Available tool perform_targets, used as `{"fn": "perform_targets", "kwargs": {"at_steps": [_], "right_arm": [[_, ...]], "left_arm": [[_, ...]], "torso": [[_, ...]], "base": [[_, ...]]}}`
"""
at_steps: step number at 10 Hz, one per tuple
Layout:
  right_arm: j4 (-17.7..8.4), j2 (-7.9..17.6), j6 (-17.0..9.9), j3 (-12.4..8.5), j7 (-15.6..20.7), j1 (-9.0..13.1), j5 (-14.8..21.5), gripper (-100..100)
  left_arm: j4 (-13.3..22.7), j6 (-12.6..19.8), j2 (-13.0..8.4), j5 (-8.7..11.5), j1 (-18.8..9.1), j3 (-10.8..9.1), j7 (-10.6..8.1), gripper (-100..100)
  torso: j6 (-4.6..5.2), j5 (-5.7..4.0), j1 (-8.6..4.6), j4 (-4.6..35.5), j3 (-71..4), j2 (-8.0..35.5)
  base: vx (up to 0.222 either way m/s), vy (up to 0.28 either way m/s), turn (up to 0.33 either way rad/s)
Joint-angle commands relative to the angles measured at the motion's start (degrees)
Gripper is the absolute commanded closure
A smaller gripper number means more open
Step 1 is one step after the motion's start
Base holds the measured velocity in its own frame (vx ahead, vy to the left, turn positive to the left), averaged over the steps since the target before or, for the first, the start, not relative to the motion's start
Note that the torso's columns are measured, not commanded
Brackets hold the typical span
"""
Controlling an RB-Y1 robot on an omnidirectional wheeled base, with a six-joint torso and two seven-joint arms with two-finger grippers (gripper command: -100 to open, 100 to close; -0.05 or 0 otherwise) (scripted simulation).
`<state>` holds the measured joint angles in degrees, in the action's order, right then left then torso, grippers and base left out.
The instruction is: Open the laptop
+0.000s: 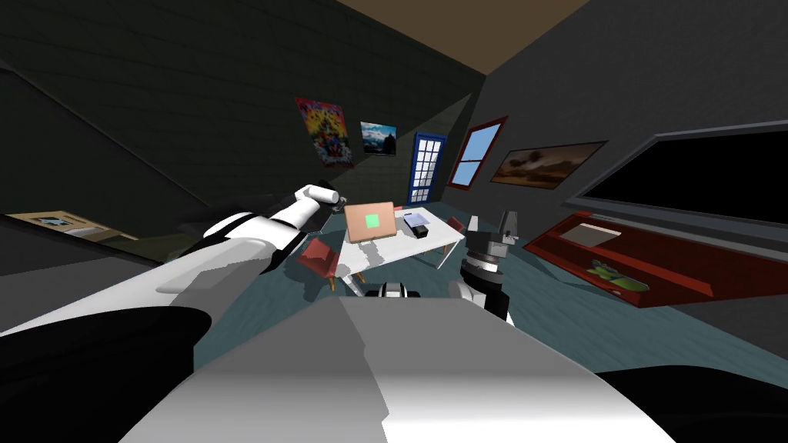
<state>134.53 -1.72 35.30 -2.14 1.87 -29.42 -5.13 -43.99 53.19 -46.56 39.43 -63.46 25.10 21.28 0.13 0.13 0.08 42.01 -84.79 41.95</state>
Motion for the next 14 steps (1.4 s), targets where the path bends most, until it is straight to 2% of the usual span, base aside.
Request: {"fn": "perform_targets", "kwargs": {"at_steps": [1, 2, 3, 4, 9, 12, 13, 14], "right_arm": [[0.00, 0.00, 0.00, 0.00, 0.00, 0.00, 0.00, 0], [0.00, 0.00, 0.00, 0.00, 0.00, 0.00, 0.00, 0], [0.00, 0.00, 0.00, 0.00, 0.00, 0.00, 0.00, 0], [0.00, 0.00, 0.00, 0.00, 0.00, 0.00, 0.00, 0], [0.00, 0.00, 0.00, 0.00, 0.00, 0.00, 0.00, 0], [0.00, -0.01, 0.00, 0.01, 0.00, 0.01, 0.00, 0], [0.00, -0.01, 0.00, 0.01, 0.00, 0.01, 0.00, 0], [0.00, -0.01, 0.00, 0.01, 0.00, 0.01, 0.00, 0]], "left_arm": [[0.71, 4.43, 0.00, 2.32, -0.77, 0.91, 0.52, 100], [0.79, 6.04, -0.16, 3.19, -1.02, 1.20, 0.69, 100], [0.32, 4.87, -0.26, 2.46, -0.75, 0.99, 0.30, 100], [0.71, 7.76, -0.25, 3.96, -0.59, 1.41, 0.54, 100], [1.77, 14.16, -0.06, 7.53, -0.06, 2.42, 1.15, 100], [2.41, 18.00, 0.05, 9.68, 0.25, 3.03, 1.51, 100], [1.36, 17.04, -0.24, 8.94, 0.36, 2.88, 0.72, 100], [2.10, 19.16, 0.28, 10.12, 1.21, 3.14, 1.01, 100]], "torso": [[0.02, -0.03, 0.00, 0.05, 0.02, 0.03], [-0.01, -0.05, -0.04, 0.09, 0.04, 0.06], [-0.04, -0.06, -0.11, 0.11, 0.12, 0.18], [-0.09, -0.11, -0.20, 0.22, 0.28, 0.43], [-0.07, -0.07, -0.16, 0.17, 0.25, 0.37], [-0.04, -0.06, -0.27, 0.15, 0.34, 0.52], [-0.05, -0.06, -0.20, 0.15, 0.28, 0.43], [-0.07, -0.11, -0.15, 0.25, 0.27, 0.43]], "base": [[0.105, 0.066, -0.046], [0.101, 0.054, -0.035], [0.046, 0.024, -0.004], [0.096, 0.042, -0.028], [0.115, 0.044, -0.030], [0.048, 0.003, -0.009], [0.014, -0.002, 0.003], [0.048, 0.002, -0.010]]}}
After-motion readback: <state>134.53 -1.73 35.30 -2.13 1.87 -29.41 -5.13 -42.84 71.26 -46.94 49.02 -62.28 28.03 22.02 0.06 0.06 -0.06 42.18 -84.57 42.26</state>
